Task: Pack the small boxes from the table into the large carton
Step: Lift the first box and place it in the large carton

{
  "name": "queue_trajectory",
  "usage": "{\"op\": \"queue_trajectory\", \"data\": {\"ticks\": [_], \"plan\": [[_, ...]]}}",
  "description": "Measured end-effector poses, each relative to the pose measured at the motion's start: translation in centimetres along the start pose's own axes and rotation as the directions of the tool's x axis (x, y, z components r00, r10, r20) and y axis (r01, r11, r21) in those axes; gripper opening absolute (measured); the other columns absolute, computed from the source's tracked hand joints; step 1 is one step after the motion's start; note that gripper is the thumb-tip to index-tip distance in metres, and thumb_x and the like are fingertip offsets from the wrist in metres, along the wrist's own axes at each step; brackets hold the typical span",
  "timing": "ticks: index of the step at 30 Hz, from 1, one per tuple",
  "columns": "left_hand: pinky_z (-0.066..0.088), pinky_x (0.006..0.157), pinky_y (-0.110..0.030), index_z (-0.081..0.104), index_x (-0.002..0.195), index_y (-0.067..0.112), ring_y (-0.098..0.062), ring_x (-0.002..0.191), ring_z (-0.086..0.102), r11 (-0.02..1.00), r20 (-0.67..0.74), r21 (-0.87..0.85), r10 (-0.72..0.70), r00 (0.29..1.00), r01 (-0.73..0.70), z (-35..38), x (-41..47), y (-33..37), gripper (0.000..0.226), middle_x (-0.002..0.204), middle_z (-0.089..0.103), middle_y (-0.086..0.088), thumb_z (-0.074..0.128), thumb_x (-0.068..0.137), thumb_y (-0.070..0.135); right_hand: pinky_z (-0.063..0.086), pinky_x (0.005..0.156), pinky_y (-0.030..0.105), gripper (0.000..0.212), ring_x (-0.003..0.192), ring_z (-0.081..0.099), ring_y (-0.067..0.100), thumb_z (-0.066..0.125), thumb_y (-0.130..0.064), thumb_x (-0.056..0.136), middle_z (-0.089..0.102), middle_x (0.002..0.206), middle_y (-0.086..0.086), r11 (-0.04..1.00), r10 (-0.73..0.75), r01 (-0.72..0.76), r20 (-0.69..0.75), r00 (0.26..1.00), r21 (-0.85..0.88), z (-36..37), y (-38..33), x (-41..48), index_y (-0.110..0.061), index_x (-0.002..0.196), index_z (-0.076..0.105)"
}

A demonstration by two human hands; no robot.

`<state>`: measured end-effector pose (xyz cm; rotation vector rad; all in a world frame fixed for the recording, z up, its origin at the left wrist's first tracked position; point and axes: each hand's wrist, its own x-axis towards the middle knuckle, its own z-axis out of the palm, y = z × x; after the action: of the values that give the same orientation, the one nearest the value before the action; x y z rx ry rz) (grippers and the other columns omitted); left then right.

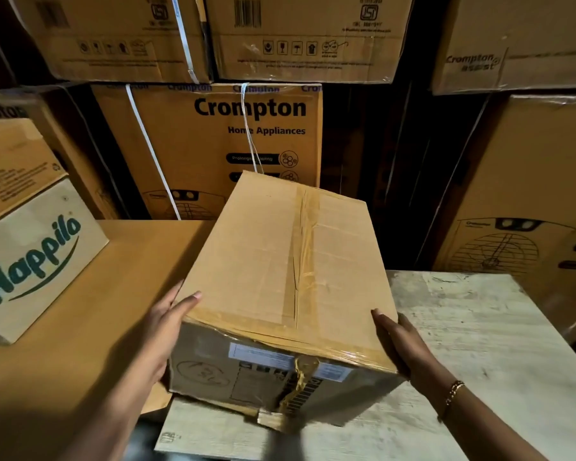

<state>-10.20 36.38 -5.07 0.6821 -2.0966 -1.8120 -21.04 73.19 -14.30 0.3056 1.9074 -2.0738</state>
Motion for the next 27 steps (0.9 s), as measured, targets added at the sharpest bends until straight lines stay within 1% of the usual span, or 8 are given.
{"op": "queue_trajectory", "data": {"ticks": [5,6,8,10,13,16,21,27], "plan": [[0.042,0.098,-0.039,0.045,0.140,0.051,-0.019,0.110,0.057,0.928,-0.015,0.311,0.220,0.975,-0.204,0.0,-0.9,5.8,0.058,0.123,0.065,-0.002,0.064,0.086,0.058,0.053,0.098,0.049,0.030,0.107,0.069,0.034,0.055,-0.034,0.102,0.072,0.117,0.013,0.990,0.106,-0.109,0.032,0.994,0.089,1.1,2.2,-0.6,-0.013,0.124,0.054],[0.045,0.088,-0.037,0.042,0.140,0.056,-0.018,0.096,0.059,0.876,0.015,0.421,0.253,0.967,-0.236,0.3,-1.3,6.9,0.063,0.109,0.066,-0.002,0.059,0.081,0.070,0.054,0.096,0.050,0.039,0.107,0.068,0.037,0.056,-0.041,0.100,0.071,0.118,0.014,0.985,0.156,-0.158,0.034,0.987,0.073,1.4,2.8,-0.7,-0.013,0.127,0.054],[0.049,0.087,-0.039,0.036,0.145,0.055,-0.019,0.084,0.061,0.700,0.071,0.650,0.332,0.941,-0.296,2.2,-2.5,8.5,0.068,0.122,0.061,-0.004,0.052,0.082,0.075,0.050,0.099,0.051,0.062,0.112,0.064,0.041,0.054,-0.056,0.096,0.066,0.126,0.016,0.965,0.262,-0.263,0.055,0.964,0.019,1.7,4.4,-0.2,-0.010,0.137,0.051],[0.040,0.108,-0.048,0.030,0.151,0.043,-0.022,0.112,0.062,0.518,0.178,0.745,0.452,0.874,-0.420,5.5,-4.1,9.1,0.065,0.151,0.037,0.012,0.045,0.093,0.065,0.044,0.104,0.049,0.063,0.119,0.058,0.039,0.041,-0.055,0.102,0.060,0.134,0.016,0.936,0.352,-0.351,0.044,0.935,-0.030,1.8,5.0,-0.2,-0.009,0.144,0.046],[0.010,0.119,-0.042,0.025,0.155,0.031,-0.014,0.146,0.031,0.437,0.280,0.732,0.506,0.816,-0.523,10.1,-6.2,9.3,0.071,0.156,0.013,0.020,0.032,0.091,0.062,0.048,0.100,0.044,0.063,0.119,0.059,0.040,0.032,-0.053,0.105,0.061,0.133,0.021,0.919,0.393,-0.393,0.034,0.919,0.007,1.8,5.2,-0.6,-0.008,0.146,0.047],[0.011,0.122,-0.045,0.023,0.156,0.026,-0.019,0.150,0.021,0.309,0.350,0.782,0.502,0.791,-0.542,14.3,-7.7,8.8,0.070,0.163,0.016,0.009,0.029,0.094,0.058,0.052,0.073,0.028,0.060,0.095,0.064,0.030,0.030,-0.055,0.105,0.068,0.109,0.014,0.919,0.393,-0.391,0.049,0.918,-0.052,0.7,4.0,-1.9,-0.009,0.129,0.059],[0.027,0.111,-0.061,0.036,0.152,0.019,-0.035,0.146,0.031,0.193,0.499,0.771,0.409,0.764,-0.607,21.1,-10.9,7.3,0.071,0.160,0.034,-0.006,0.038,0.091,0.055,0.044,0.107,0.053,0.079,0.121,0.059,0.023,0.038,-0.085,0.084,0.062,0.135,-0.003,0.957,0.286,-0.280,0.097,0.953,-0.078,-2.7,2.4,-3.2,-0.031,0.137,0.058],[0.021,0.111,-0.059,0.037,0.150,0.021,-0.034,0.149,0.022,0.120,0.613,0.729,0.324,0.721,-0.674,23.9,-12.8,6.0,0.084,0.161,0.031,-0.008,0.035,0.084,0.072,0.046,0.106,0.057,0.073,0.134,0.050,0.018,0.042,-0.082,0.085,0.051,0.147,-0.019,0.998,0.025,-0.038,0.204,0.979,0.058,-3.6,-5.5,-7.1,-0.040,0.144,0.051]]}}
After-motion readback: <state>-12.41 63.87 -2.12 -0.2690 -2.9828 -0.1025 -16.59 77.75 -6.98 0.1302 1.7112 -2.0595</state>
